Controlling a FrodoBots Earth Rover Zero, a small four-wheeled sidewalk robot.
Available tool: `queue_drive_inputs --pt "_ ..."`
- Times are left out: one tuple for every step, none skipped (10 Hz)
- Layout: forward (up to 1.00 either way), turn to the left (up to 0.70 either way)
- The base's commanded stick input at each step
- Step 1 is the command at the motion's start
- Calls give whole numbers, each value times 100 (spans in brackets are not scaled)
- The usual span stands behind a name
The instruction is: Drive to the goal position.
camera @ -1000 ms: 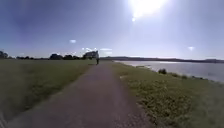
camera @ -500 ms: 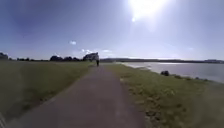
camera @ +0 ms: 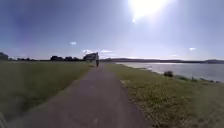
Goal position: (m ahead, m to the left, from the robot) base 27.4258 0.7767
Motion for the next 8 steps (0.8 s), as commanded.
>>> queue_drive_inputs --pt "50 0" --pt "50 0" --pt "50 0" --pt "50 0" --pt "50 0" --pt "50 0" --pt "50 16" --pt "50 0"
